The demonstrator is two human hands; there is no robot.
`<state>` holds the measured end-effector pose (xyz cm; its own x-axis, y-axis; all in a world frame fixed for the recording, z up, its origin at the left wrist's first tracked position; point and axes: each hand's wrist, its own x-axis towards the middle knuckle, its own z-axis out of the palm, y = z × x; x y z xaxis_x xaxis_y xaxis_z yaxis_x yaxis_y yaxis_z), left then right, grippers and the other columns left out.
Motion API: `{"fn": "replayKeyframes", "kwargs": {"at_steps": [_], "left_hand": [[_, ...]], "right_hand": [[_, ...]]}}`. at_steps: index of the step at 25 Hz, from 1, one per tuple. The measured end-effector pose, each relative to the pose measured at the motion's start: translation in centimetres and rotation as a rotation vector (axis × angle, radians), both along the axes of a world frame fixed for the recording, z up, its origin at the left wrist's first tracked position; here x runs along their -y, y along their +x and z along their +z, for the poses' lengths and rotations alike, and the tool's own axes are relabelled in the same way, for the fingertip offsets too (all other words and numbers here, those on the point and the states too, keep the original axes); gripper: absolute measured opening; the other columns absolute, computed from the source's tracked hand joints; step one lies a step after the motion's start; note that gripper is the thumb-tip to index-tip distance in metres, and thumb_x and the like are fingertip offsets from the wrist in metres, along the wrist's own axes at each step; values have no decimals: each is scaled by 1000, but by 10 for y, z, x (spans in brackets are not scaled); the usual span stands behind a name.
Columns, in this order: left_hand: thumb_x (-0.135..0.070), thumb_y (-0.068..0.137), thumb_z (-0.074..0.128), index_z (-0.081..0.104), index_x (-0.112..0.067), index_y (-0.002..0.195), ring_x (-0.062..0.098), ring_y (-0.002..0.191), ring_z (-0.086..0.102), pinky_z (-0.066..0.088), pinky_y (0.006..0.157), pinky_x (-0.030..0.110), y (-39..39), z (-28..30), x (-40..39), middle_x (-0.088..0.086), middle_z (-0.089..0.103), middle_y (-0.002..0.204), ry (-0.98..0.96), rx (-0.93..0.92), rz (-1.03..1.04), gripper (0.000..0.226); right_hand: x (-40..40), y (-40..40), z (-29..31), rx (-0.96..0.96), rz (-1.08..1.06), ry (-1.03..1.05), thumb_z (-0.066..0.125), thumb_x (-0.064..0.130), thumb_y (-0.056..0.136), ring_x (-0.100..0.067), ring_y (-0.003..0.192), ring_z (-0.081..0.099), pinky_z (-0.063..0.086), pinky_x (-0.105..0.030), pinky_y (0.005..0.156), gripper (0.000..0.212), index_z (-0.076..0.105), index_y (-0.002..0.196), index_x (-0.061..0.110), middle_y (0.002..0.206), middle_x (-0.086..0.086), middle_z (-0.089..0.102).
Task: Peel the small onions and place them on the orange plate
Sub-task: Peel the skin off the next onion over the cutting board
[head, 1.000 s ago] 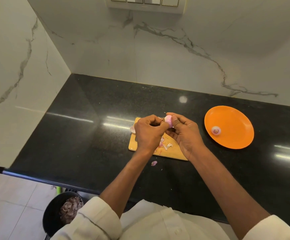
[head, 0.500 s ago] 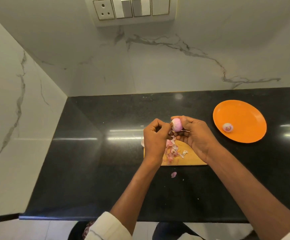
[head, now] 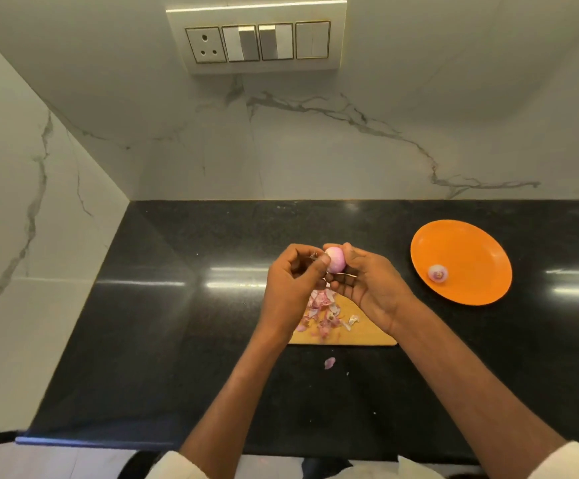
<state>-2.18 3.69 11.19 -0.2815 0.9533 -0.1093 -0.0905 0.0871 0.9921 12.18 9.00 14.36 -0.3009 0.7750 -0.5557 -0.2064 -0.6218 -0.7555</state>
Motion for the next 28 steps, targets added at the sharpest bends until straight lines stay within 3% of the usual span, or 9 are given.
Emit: {"fn": "replayKeyframes", "kwargs": {"at_steps": [4, 12, 16, 20, 23, 25, 28], "left_hand": [[-17, 96, 80, 79, -8, 108, 27, 95, 79, 66, 88, 45, 29, 1, -2, 8, 81, 98, 47, -79, 109, 15], [-14, 97, 78, 82, -8, 104, 25, 86, 79, 67, 82, 46, 63, -1, 4, 5, 82, 90, 30, -213, 227, 10], [-9, 96, 78, 78, -4, 93, 40, 83, 75, 64, 79, 54, 62, -9, 2, 15, 77, 86, -7, -110, 276, 6], [-6, 96, 76, 75, -3, 94, 27, 82, 74, 63, 79, 42, 59, -14, 1, 15, 77, 91, -53, 78, 255, 4], [-13, 102, 70, 75, -4, 107, 31, 89, 76, 63, 85, 46, 49, -26, -1, 14, 78, 102, -102, 160, 203, 11], [-22, 102, 72, 76, -11, 114, 33, 101, 77, 64, 91, 51, 41, -32, -2, 11, 78, 108, -109, 76, 140, 17], [-23, 98, 79, 80, -16, 112, 18, 100, 78, 65, 92, 43, 30, -36, -3, 0, 81, 104, -79, -146, 47, 16]], "right_hand": [[-12, 26, -2, -30, 72, 19, 57, 29, 108, -27, 101, 72, 57, -44, 101, 33, 75, 119, 4, 116, -19, 76], [-14, 52, -13, -62, 85, -6, 67, 26, 101, -25, 98, 73, 62, -35, 88, 25, 77, 112, 6, 109, -17, 78], [-12, 51, -17, -77, 84, -96, 68, 34, 101, -22, 85, 71, 62, -32, 77, 39, 73, 116, -1, 103, -19, 75], [-8, 44, -23, -118, 55, -180, 63, 37, 104, -20, 79, 70, 62, -28, 69, 43, 67, 121, -2, 99, -19, 74], [-7, 42, -27, -118, 13, -176, 62, 33, 105, -21, 83, 71, 61, -29, 71, 36, 69, 118, 0, 99, -18, 76], [-6, 42, -33, -62, 15, -94, 65, 25, 102, -24, 94, 74, 62, -31, 79, 27, 73, 117, 4, 108, -18, 77], [-4, 41, -41, -43, -3, 21, 71, 10, 93, -27, 107, 77, 64, -34, 86, 28, 75, 121, 7, 118, -16, 77]]}}
